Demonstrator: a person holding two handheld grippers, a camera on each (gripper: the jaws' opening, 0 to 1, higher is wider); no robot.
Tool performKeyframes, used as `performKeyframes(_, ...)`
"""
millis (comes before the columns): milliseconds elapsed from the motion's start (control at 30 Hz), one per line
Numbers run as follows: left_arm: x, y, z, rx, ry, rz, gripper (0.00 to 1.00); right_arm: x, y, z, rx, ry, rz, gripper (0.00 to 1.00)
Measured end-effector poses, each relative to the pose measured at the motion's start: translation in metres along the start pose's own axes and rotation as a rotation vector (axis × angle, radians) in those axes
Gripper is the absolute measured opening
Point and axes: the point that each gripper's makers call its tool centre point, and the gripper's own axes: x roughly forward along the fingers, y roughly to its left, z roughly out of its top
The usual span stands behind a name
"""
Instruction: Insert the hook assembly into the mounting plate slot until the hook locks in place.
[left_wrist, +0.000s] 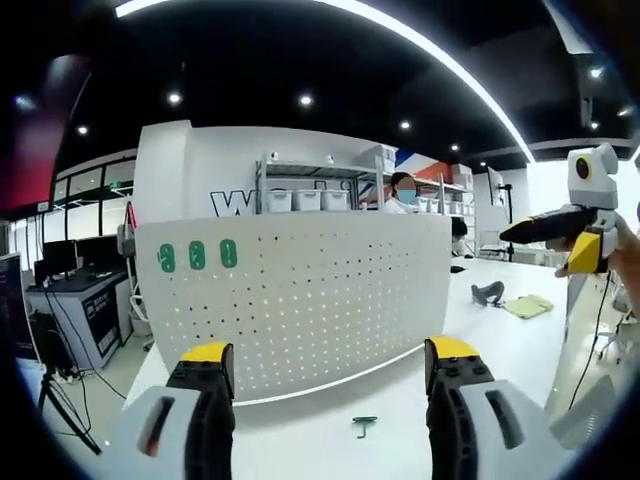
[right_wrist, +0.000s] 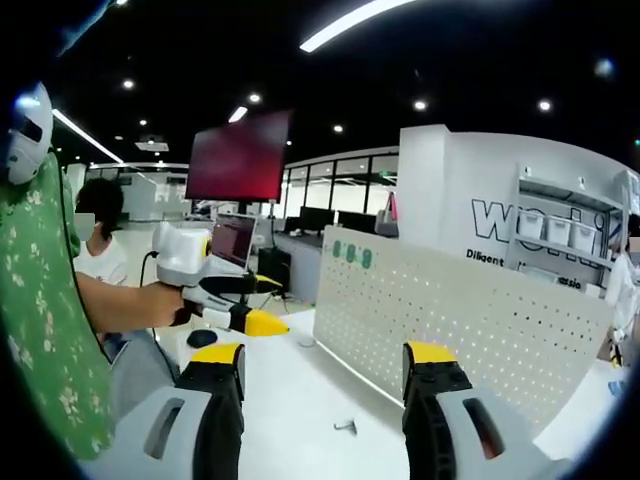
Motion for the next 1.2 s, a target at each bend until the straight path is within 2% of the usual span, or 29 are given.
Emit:
performKeyframes(200,-0.003,-0.006,-0.008,-0.003,0.015,-0.012,0.80,0.003,-0.005,-0.013,0.014,0.023,-0.010,0.65)
performKeyframes(667,-0.006,-0.019,-0.043,-0.027,0.089,-0.050,0.80,0.007,-0.014,-0.053,0.085,0.096,-0.030,0.64)
performKeyframes(733,-0.006,-0.021,-0.049,-0.029,0.100,-0.055,0.80,0.008,-0.016,-0.061,0.091,0.110,-0.036,0.64)
performKeyframes(967,-0.007,-0.025,-0.087,-0.060,0.187,-0.067,0.80,0.011,-0.016,-0.086,0.127,0.158,-0.034,0.63)
performKeyframes(1200,-0.007,-0.029,-0.106,-0.071,0.226,-0.075,0.79,0.017,-0.019,-0.108,0.153,0.197,-0.034,0.63)
